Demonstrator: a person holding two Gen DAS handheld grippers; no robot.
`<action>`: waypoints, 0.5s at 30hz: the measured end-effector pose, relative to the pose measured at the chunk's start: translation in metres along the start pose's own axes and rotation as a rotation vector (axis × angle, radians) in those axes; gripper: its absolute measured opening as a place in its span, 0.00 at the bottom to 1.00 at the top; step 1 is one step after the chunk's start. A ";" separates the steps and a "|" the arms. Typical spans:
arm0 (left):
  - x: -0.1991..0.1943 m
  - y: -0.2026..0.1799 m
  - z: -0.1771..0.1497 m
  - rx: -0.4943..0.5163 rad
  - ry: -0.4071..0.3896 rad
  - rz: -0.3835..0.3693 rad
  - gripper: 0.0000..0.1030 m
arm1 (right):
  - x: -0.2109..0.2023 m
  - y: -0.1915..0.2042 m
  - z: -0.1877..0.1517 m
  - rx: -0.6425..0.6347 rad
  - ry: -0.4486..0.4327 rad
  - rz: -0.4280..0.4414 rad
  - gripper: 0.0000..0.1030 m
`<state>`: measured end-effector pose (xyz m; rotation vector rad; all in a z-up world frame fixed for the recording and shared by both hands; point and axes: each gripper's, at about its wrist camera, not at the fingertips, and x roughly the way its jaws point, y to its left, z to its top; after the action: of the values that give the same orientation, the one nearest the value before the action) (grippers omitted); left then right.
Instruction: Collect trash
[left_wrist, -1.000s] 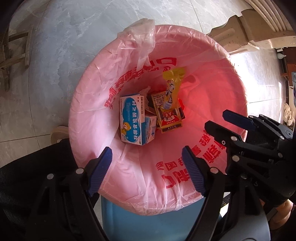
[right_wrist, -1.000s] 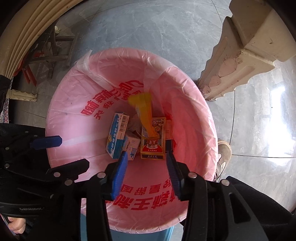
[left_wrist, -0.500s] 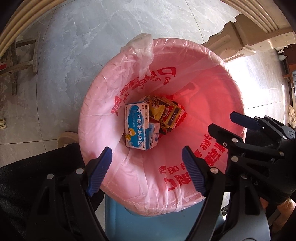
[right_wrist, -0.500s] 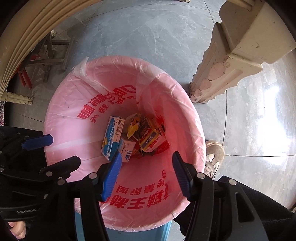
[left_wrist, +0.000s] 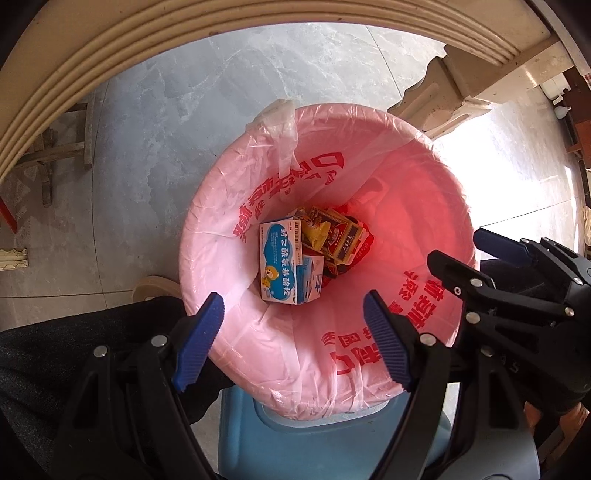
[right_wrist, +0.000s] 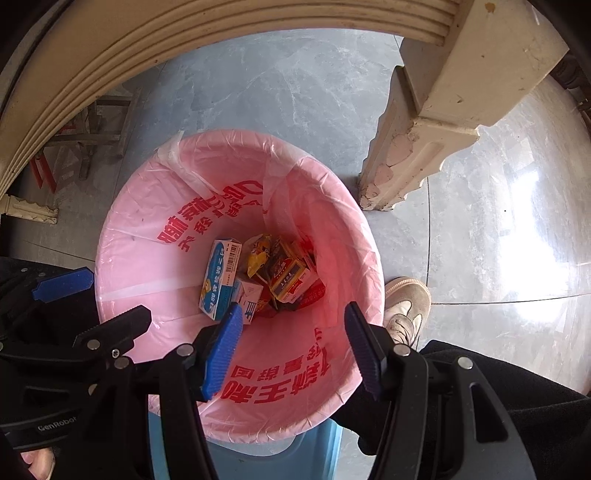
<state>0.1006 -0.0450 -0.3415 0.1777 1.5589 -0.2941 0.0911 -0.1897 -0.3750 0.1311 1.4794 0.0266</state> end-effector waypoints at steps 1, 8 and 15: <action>-0.003 -0.001 -0.001 0.002 -0.013 0.009 0.74 | -0.004 0.001 -0.002 0.003 -0.010 -0.008 0.55; -0.048 -0.011 -0.013 -0.006 -0.145 0.074 0.74 | -0.051 0.000 -0.012 0.023 -0.129 -0.065 0.55; -0.108 -0.023 -0.033 -0.043 -0.322 0.144 0.74 | -0.118 -0.001 -0.031 0.060 -0.319 -0.101 0.58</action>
<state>0.0640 -0.0494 -0.2328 0.1972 1.2264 -0.1661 0.0493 -0.2000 -0.2609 0.1040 1.1665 -0.1160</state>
